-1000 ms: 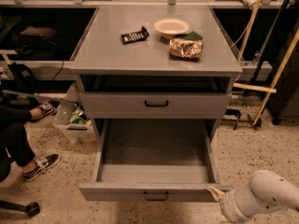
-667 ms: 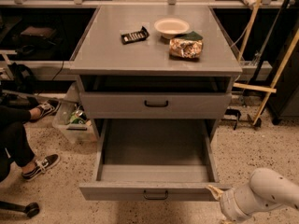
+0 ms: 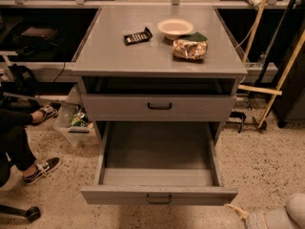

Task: Close middle drawer

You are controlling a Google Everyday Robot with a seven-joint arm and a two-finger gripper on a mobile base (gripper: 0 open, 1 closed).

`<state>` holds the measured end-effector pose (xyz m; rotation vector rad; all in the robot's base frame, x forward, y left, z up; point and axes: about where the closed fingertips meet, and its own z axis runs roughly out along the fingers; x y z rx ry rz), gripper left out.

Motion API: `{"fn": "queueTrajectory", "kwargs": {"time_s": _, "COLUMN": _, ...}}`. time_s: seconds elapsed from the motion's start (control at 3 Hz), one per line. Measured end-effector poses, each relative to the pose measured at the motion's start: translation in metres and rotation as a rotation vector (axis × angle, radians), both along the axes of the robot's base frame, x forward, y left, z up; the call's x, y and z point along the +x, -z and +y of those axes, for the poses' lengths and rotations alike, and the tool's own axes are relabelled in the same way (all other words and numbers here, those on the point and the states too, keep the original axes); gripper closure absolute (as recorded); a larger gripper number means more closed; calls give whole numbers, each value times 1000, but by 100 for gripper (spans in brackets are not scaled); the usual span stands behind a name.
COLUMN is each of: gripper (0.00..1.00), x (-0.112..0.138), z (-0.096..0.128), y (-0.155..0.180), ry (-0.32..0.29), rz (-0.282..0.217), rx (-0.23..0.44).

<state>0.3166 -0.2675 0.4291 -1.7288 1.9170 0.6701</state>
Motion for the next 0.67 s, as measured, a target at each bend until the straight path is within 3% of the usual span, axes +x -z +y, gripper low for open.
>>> {"fn": "queueTrajectory", "kwargs": {"time_s": 0.33, "gripper": 0, "x": -12, "z": 9, "y": 17, "ry": -73, "rz": 6, "rx": 60}}
{"fn": "queueTrajectory", "kwargs": {"time_s": 0.67, "gripper": 0, "x": 7, "z": 49, "y": 15, "ry": -173, "rz": -20, "rx": 56}}
